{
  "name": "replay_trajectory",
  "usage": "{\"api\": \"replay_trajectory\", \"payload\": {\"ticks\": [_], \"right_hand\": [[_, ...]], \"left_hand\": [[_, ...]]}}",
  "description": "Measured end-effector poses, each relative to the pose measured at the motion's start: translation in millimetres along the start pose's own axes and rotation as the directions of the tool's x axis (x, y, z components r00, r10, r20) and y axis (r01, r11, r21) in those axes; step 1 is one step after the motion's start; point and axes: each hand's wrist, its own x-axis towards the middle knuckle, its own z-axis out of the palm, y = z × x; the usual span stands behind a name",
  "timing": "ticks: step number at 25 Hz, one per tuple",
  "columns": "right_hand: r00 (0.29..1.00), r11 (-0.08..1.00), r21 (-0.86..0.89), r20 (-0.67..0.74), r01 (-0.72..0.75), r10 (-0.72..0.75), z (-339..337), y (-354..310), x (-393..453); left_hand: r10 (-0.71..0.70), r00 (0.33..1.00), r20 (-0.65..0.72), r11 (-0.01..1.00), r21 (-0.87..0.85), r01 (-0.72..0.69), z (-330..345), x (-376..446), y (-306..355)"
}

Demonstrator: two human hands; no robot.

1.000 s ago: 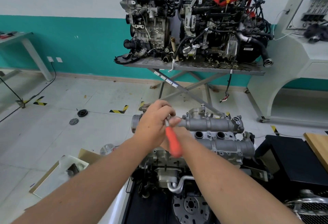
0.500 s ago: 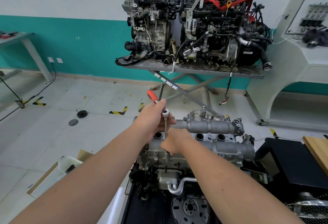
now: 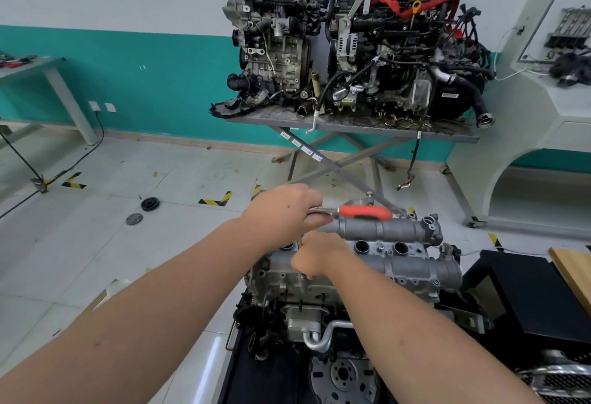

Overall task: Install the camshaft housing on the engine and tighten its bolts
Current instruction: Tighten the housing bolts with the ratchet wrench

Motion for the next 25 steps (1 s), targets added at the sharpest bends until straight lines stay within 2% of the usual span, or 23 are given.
{"api": "replay_trajectory", "payload": {"ticks": [2,3,4,5,6,7,8,9,10,11,12,13,15,17,18,19,22,25], "right_hand": [[1.000,1.000,0.004,-0.020,0.002,-0.002,0,-3,0],[0.996,1.000,0.001,-0.089,-0.019,0.019,2,-9,3],[0.969,0.997,-0.055,-0.245,-0.053,0.038,2,-17,4],[0.913,0.982,-0.145,-0.404,-0.122,0.054,2,-24,0],[0.892,0.967,-0.201,-0.449,-0.157,0.051,3,-25,4],[0.934,0.971,-0.234,-0.355,-0.056,-0.032,5,-22,10],[0.977,0.978,-0.193,-0.183,0.078,-0.113,6,-15,18],[0.990,0.978,-0.161,-0.014,0.135,-0.139,6,-8,19],[0.987,0.973,-0.171,0.065,0.154,-0.145,6,-3,17],[0.988,0.969,-0.196,0.072,0.148,-0.136,4,6,16],[0.993,0.977,-0.180,0.045,0.116,-0.109,4,2,17],[0.995,0.980,-0.169,0.020,0.103,-0.101,3,4,15],[0.995,0.985,-0.145,-0.001,0.096,-0.097,4,-2,10],[0.999,0.999,-0.041,-0.026,0.025,-0.026,1,0,5],[1.000,1.000,-0.008,-0.028,0.005,-0.005,0,1,3],[1.000,1.000,0.001,-0.024,0.002,-0.002,-1,0,1],[1.000,1.000,0.029,-0.012,-0.003,0.004,-1,2,-2],[1.000,1.000,0.026,-0.017,0.011,-0.011,-3,3,-2]], "left_hand": [[0.120,0.979,-0.166,0.992,0.057,-0.112,12,-3,-3],[0.166,0.947,-0.275,0.986,0.059,-0.155,19,-5,-5],[0.192,0.900,-0.392,0.981,0.044,-0.191,25,-6,-7],[0.185,0.852,-0.490,0.977,-0.002,-0.213,33,-8,-9],[0.133,0.823,-0.552,0.967,-0.109,-0.229,41,-11,-9],[0.029,0.821,-0.570,0.931,-0.284,-0.230,48,-14,-6],[-0.124,0.836,-0.535,0.838,-0.507,-0.201,53,-16,-2],[-0.291,0.848,-0.443,0.670,-0.727,-0.150,56,-17,5],[-0.415,0.854,-0.315,0.450,-0.886,-0.109,56,-17,13],[-0.483,0.856,-0.183,0.250,-0.966,-0.065,57,-15,18],[-0.505,0.861,-0.063,0.095,-0.995,-0.017,58,-13,21],[-0.502,0.864,0.026,-0.018,-1.000,0.020,57,-11,23],[-0.495,0.856,0.147,-0.177,-0.982,0.067,53,-9,19],[-0.477,0.834,0.276,-0.286,-0.946,0.150,45,-6,9],[-0.461,0.824,0.330,-0.292,-0.933,0.210,40,-5,4],[-0.446,0.819,0.363,-0.248,-0.929,0.276,33,-3,0],[-0.431,0.819,0.380,-0.005,-0.908,0.419,15,1,-7],[-0.397,0.843,0.363,0.177,-0.871,0.458,4,3,-6]]}}
